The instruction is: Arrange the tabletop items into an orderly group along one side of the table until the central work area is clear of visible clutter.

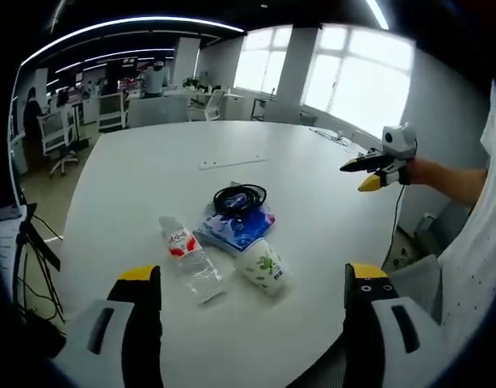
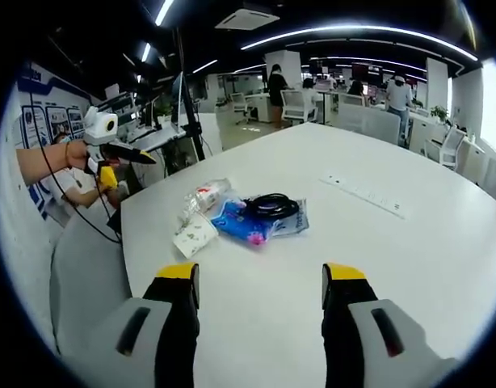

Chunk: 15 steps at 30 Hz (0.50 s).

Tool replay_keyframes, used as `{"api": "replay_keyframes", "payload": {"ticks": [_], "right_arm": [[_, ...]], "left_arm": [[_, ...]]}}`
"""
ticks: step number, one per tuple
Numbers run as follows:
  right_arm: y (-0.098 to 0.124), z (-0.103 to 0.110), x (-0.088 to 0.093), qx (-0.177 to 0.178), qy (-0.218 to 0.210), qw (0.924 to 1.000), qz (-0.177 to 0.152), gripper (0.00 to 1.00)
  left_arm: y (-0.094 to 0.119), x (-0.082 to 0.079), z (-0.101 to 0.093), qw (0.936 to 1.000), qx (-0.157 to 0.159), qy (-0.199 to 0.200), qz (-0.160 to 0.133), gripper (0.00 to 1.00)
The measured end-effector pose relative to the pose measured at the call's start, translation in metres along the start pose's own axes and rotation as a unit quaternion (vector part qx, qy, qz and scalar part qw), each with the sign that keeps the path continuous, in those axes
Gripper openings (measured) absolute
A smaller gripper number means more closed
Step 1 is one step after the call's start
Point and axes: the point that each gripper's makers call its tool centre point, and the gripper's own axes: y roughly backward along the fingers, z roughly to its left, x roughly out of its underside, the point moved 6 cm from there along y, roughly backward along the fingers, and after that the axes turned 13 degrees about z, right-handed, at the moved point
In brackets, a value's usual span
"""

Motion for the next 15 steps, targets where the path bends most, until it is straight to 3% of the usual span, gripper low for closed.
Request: {"api": "replay_keyframes", "payload": {"ticks": [15], "right_arm": [[-0.016, -0.016, -0.017, -0.003, 0.003, 1.0, -0.004, 0.59]], "left_arm": [[-0.017, -0.024, 0.012, 0.9999, 0.008, -0.013, -0.006, 0.95]]}}
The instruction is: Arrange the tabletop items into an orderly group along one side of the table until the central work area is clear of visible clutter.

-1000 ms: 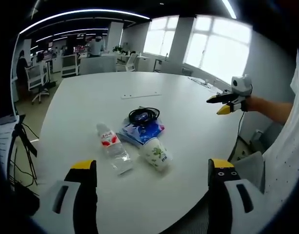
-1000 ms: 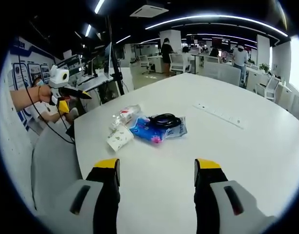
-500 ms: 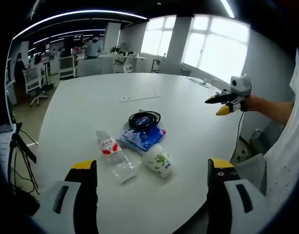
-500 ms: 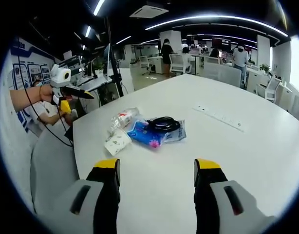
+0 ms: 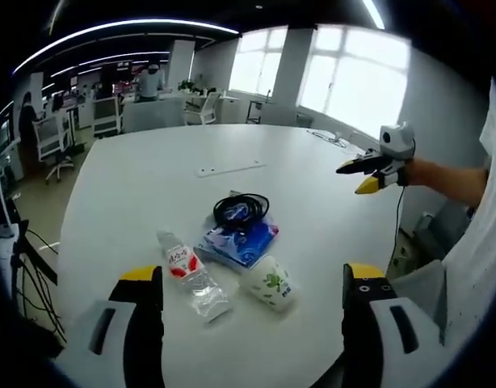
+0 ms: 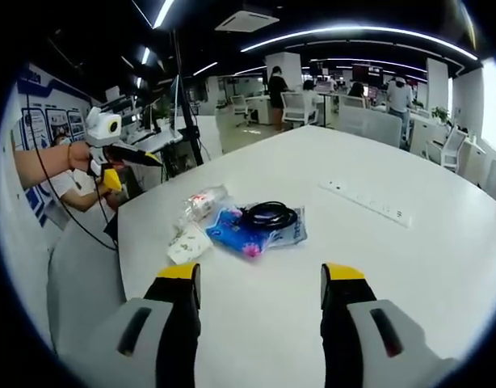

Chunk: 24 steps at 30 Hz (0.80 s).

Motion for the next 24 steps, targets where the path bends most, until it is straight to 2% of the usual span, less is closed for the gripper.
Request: {"api": "replay_keyframes", "payload": {"ticks": [13, 24], "right_arm": [[-0.027, -0.006, -0.023, -0.009, 0.001, 1.0, -0.004, 0.57], [-0.052, -0.019, -0.038, -0.012, -0.004, 0.9999, -0.003, 0.54]], "left_arm": [[-0.021, -0.022, 0.013, 0.9999, 0.009, -0.007, -0.004, 0.95], [-0.043, -0.043, 0.032, 1.0, 0.005, -0.008, -0.004, 0.93]]}}
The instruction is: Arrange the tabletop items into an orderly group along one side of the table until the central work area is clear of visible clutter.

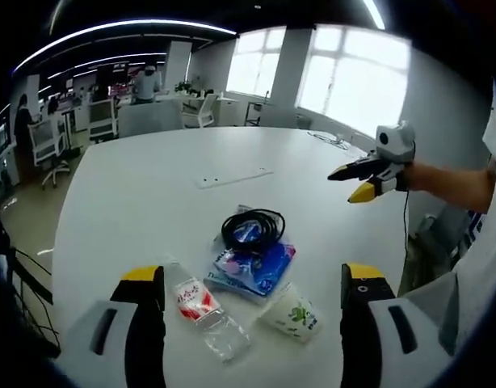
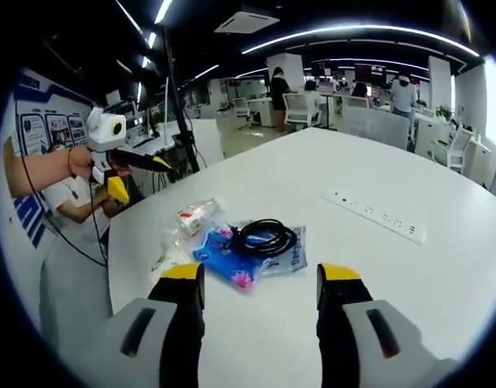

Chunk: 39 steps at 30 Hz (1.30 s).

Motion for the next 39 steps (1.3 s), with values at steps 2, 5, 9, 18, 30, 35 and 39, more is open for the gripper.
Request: {"api": "replay_keyframes", "payload": {"ticks": [2, 5, 9, 18, 30, 35, 39], "right_arm": [[-0.004, -0.003, -0.001, -0.001, 0.0, 1.0, 0.001, 0.54], [-0.012, -0.007, -0.004, -0.001, 0.0, 1.0, 0.001, 0.52], [-0.021, -0.014, -0.006, -0.001, -0.008, 1.0, 0.004, 0.51], [-0.04, -0.021, -0.015, 0.002, -0.024, 0.9997, -0.002, 0.46], [-0.067, -0.029, -0.022, 0.007, -0.048, 0.9988, 0.004, 0.38], [-0.078, -0.032, -0.022, 0.009, -0.057, 0.9983, 0.011, 0.34], [-0.086, -0.036, -0.021, 0.008, -0.077, 0.997, 0.01, 0.31]], "left_arm": [[-0.005, -0.004, 0.002, 1.0, 0.003, -0.001, -0.001, 0.93], [-0.015, -0.01, 0.005, 1.0, 0.008, -0.004, 0.001, 0.92], [-0.026, -0.017, 0.008, 0.9999, 0.011, -0.006, 0.003, 0.91], [-0.05, -0.029, 0.019, 0.9999, 0.011, 0.0, 0.008, 0.88], [-0.082, -0.037, 0.028, 0.9995, 0.009, 0.011, 0.027, 0.8], [-0.097, -0.036, 0.03, 0.9989, 0.011, 0.024, 0.038, 0.76], [-0.106, -0.037, 0.03, 0.9986, 0.013, 0.03, 0.041, 0.73]]}}
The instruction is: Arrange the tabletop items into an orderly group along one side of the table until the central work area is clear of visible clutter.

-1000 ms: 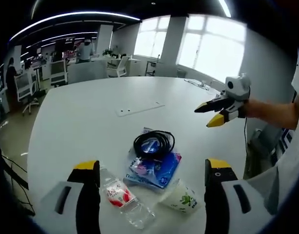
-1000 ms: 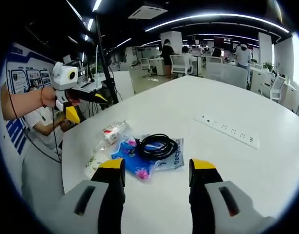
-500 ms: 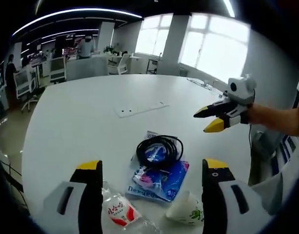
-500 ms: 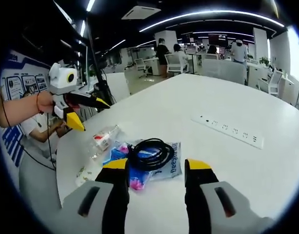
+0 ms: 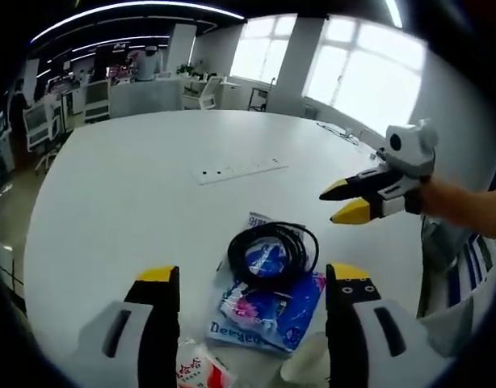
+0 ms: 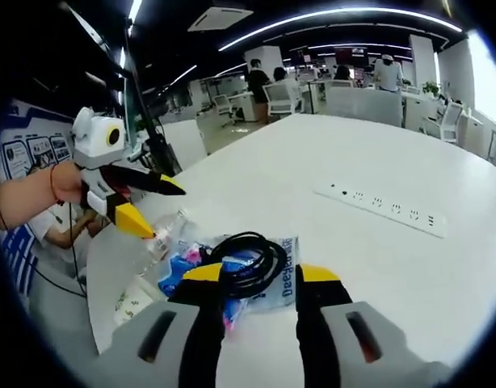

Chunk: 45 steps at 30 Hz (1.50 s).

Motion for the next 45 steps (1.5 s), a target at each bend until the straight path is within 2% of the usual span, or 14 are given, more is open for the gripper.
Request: {"api": "replay_keyframes", "payload": {"ticks": [14, 18, 23, 26, 29, 33, 40, 42, 45], "right_arm": [[-0.025, -0.008, 0.011, 0.007, -0.025, 0.9994, 0.025, 0.24], [-0.032, -0.009, 0.014, 0.01, -0.027, 0.999, 0.035, 0.23], [-0.035, -0.011, 0.017, 0.01, -0.038, 0.9984, 0.04, 0.2], [-0.038, -0.01, 0.019, 0.009, -0.046, 0.9979, 0.044, 0.19], [-0.041, -0.009, 0.021, 0.008, -0.047, 0.9976, 0.051, 0.17], [-0.044, -0.009, 0.022, 0.005, -0.056, 0.997, 0.054, 0.09], [-0.046, -0.011, 0.023, 0.011, -0.064, 0.9963, 0.056, 0.05], [-0.046, -0.011, 0.023, 0.012, -0.069, 0.996, 0.055, 0.04], [-0.046, -0.011, 0.023, 0.016, -0.067, 0.996, 0.057, 0.03]], "left_arm": [[-0.037, -0.003, 0.001, 0.9993, -0.003, 0.011, 0.035, 0.61], [-0.049, -0.001, 0.001, 0.9984, -0.007, 0.002, 0.056, 0.55], [-0.059, 0.0, 0.002, 0.9972, -0.008, 0.021, 0.072, 0.45], [-0.066, 0.001, 0.003, 0.9962, -0.009, 0.026, 0.083, 0.44], [-0.07, 0.002, 0.004, 0.9955, -0.012, 0.024, 0.091, 0.41], [-0.075, 0.003, 0.004, 0.9946, -0.006, 0.029, 0.099, 0.35], [-0.082, 0.008, 0.007, 0.9921, -0.011, 0.037, 0.119, 0.25], [-0.082, 0.008, 0.007, 0.992, -0.016, 0.036, 0.12, 0.18], [-0.083, 0.008, 0.01, 0.9912, -0.03, 0.038, 0.123, 0.13]]}}
